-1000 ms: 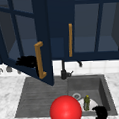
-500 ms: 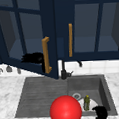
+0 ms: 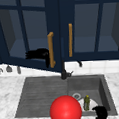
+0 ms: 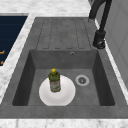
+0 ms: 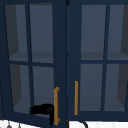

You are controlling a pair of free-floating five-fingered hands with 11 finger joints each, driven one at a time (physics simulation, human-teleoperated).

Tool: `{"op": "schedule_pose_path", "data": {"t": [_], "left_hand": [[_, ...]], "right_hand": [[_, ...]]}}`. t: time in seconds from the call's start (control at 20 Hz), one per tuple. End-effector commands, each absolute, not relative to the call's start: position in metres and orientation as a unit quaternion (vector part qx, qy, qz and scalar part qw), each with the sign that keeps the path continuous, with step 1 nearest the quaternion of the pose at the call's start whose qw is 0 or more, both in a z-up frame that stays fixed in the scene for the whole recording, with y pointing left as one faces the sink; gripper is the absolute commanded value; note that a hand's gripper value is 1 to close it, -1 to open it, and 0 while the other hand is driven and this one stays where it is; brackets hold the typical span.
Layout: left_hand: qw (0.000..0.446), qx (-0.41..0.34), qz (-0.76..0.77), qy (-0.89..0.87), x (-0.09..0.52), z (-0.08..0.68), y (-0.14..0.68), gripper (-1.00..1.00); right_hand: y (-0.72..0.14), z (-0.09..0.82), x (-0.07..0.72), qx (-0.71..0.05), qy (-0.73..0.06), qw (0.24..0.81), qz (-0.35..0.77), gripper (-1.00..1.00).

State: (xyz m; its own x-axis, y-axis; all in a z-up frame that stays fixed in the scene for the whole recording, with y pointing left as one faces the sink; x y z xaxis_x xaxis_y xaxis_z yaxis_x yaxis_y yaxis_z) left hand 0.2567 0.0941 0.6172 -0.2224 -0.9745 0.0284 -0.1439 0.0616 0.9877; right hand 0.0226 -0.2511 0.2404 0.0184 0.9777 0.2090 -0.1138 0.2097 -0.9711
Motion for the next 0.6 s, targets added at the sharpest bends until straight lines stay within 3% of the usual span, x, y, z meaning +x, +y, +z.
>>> {"op": "schedule_pose_path", "data": {"t": [0.0,0.55], "left_hand": [[0.417,0.468,-0.502,-0.597,0.285,0.605,0.080,-1.00],[0.451,0.512,-0.480,-0.551,0.350,0.593,0.067,-1.00]], "right_hand": [[-0.251,0.240,0.023,-0.416,-0.519,0.579,0.471,0.00],[-0.251,0.240,0.023,-0.416,-0.519,0.579,0.471,0.00]]}}
